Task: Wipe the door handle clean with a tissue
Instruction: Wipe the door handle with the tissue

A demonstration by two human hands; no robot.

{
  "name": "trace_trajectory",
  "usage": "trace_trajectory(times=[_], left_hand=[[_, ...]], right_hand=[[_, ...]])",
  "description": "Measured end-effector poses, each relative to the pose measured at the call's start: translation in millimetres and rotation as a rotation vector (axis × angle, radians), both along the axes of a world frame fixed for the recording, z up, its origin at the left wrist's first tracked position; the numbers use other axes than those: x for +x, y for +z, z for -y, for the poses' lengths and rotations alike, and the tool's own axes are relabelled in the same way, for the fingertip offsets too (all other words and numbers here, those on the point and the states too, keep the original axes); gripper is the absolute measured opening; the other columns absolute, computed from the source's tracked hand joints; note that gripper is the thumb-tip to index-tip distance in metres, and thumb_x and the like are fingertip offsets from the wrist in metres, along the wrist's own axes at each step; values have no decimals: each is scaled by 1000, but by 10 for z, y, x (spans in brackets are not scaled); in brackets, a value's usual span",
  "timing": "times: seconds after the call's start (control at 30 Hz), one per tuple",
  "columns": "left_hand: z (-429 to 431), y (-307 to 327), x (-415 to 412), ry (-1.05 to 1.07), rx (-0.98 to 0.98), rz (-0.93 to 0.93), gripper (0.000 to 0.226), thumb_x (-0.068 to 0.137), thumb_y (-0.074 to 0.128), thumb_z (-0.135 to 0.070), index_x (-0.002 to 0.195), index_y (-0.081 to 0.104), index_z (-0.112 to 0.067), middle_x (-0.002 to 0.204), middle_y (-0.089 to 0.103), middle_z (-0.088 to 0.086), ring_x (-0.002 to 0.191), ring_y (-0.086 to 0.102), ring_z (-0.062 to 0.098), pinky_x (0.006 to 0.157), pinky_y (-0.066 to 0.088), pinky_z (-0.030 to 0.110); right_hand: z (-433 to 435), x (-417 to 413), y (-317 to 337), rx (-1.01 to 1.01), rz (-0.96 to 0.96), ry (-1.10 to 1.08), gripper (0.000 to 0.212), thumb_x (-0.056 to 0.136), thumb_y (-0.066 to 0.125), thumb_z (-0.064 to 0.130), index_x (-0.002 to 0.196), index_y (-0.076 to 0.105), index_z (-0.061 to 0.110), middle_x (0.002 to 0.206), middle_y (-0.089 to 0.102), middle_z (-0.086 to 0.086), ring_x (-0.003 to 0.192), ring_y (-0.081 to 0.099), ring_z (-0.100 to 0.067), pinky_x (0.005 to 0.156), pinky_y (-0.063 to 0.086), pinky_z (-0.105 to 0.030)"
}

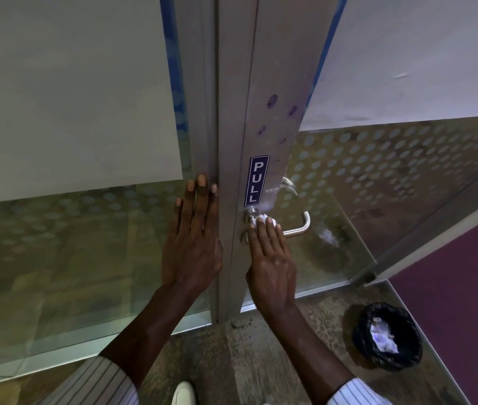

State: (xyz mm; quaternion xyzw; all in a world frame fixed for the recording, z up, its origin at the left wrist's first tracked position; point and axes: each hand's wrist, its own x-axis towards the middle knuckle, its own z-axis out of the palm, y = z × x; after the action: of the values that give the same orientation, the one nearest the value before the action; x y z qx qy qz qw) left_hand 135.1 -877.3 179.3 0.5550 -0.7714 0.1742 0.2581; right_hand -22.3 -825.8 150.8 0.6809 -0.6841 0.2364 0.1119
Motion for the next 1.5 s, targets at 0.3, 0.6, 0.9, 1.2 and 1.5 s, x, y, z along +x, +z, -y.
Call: trace_trajectory(times=[0.3, 0.6, 0.9, 1.2, 1.5], left_hand=[[30, -53, -46, 20, -3, -10, 119, 86, 81, -20, 176, 6, -6, 183, -28, 10, 172, -26, 26, 141, -9, 42], [24, -42, -23, 9, -14, -10, 115, 84, 82, -18, 176, 14, -3, 183, -27, 9, 172, -24, 26, 141, -9, 41], [9, -3, -15, -1, -8, -11, 112, 85, 83, -16, 175, 18, -2, 183, -29, 8, 172, -25, 24, 141, -12, 39], [25, -39, -10, 6, -16, -9, 118, 84, 83, -18, 176, 11, -4, 184, -26, 9, 173, -23, 26, 142, -10, 41], [29, -50, 19, -9, -10, 5, 114, 86, 82, -20, 176, 14, -3, 184, -26, 9, 173, -24, 25, 141, -7, 42]], right_hand=[[-74, -113, -71, -59, -106, 44, 71, 86, 29, -10, 152, 55, -6, 161, 53, -26, 154, 47, -43, 125, 46, -55], [-49, -685, -64, -30, 180, -103, 79, 78, 42, -29, 153, 52, -8, 166, 46, -26, 159, 37, -45, 130, 34, -63], [199, -548, 119, -228, 1217, -380, 43, 105, 52, -9, 140, 72, 8, 136, 77, -13, 132, 70, -27, 118, 51, -30], [139, -67, 205, -209, 2031, -391, 36, 100, 47, -19, 119, 76, -10, 112, 83, -20, 105, 81, -31, 115, 55, -56], [140, 3, 300, -2, 2351, -320, 34, 105, 35, -18, 112, 68, -13, 123, 70, -33, 117, 70, -46, 119, 48, -57]])
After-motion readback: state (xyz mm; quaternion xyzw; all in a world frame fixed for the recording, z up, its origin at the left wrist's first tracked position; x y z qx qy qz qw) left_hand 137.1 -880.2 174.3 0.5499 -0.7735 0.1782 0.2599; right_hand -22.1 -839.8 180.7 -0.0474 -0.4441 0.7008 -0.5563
